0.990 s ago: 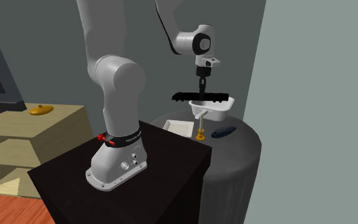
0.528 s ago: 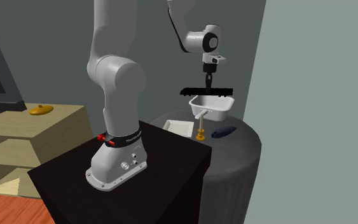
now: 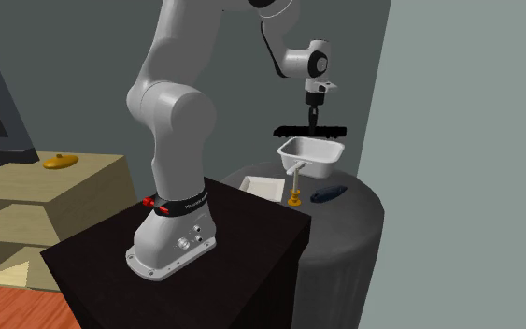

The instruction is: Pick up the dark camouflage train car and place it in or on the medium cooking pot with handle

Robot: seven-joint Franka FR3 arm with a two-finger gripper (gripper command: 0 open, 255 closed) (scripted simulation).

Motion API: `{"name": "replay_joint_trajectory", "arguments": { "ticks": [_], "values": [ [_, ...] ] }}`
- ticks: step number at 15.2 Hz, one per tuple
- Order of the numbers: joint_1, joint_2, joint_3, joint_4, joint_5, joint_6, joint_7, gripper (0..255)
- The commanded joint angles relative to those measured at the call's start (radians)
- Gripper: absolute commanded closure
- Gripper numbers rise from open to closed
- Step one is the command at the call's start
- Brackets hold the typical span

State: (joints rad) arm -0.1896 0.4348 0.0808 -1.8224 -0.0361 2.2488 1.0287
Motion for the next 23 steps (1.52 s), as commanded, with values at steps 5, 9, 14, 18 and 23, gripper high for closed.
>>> {"name": "replay_joint_trajectory", "arguments": {
  "ticks": [5, 9, 14, 18, 23],
  "values": [
    [0.003, 0.050, -0.003, -0.011, -0.005, 0.062, 0.004, 255],
    [0.004, 0.085, -0.005, -0.016, -0.009, 0.102, 0.006, 255],
    [0.006, 0.118, -0.007, -0.018, -0.012, 0.136, 0.008, 255],
    [0.006, 0.118, -0.007, -0.017, -0.012, 0.136, 0.008, 255],
    [0.006, 0.117, -0.007, -0.017, -0.012, 0.135, 0.007, 0]
  ]
}}
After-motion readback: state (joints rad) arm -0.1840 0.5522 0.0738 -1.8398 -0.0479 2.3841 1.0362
